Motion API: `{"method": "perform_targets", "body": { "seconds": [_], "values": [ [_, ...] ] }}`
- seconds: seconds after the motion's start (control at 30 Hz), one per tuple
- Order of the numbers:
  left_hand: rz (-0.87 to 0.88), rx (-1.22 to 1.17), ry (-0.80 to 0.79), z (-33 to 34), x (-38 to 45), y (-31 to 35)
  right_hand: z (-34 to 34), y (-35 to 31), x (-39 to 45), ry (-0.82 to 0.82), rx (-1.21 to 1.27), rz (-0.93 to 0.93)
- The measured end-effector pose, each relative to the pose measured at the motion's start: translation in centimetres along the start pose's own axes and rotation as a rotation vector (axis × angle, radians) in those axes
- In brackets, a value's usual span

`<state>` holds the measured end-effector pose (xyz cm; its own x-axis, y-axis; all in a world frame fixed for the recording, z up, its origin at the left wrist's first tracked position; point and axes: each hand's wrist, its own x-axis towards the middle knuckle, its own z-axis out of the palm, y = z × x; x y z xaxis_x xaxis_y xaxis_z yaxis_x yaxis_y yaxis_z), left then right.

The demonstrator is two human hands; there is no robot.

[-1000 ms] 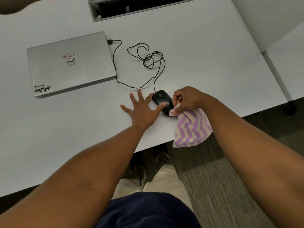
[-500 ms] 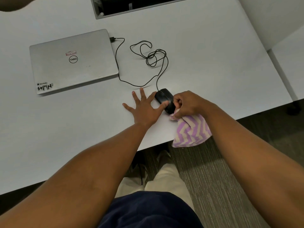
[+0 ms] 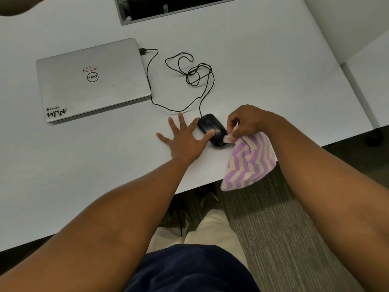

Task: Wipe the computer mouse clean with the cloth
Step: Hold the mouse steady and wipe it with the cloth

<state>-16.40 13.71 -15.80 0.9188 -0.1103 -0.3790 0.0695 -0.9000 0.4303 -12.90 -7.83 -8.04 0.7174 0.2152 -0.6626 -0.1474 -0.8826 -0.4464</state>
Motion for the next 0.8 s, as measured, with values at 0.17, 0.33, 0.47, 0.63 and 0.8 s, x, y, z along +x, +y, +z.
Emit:
{"method": "perform_targets", "body": {
  "seconds": [0.17,0.33,0.47,0.63,0.8],
  "values": [
    [-0.002,0.007,-0.008,-0.1,-0.1,0.1,-0.5,0.3,0.0,0.151,0.082,-0.001],
    [0.000,0.007,-0.004,0.0,-0.1,0.1,-0.2,-0.5,0.4,0.227,0.141,-0.035],
    [-0.001,0.003,-0.003,-0.1,0.0,0.1,-0.7,-0.4,0.1,0.020,0.032,-0.007],
    [0.001,-0.013,0.010,-0.2,-0.4,0.3,-1.0,-0.2,0.2,0.124,0.154,-0.017],
    [0.012,-0.026,0.013,0.1,-1.2,0.8,-0.8,-0.3,1.1,0.211,0.236,-0.042]
  ]
}}
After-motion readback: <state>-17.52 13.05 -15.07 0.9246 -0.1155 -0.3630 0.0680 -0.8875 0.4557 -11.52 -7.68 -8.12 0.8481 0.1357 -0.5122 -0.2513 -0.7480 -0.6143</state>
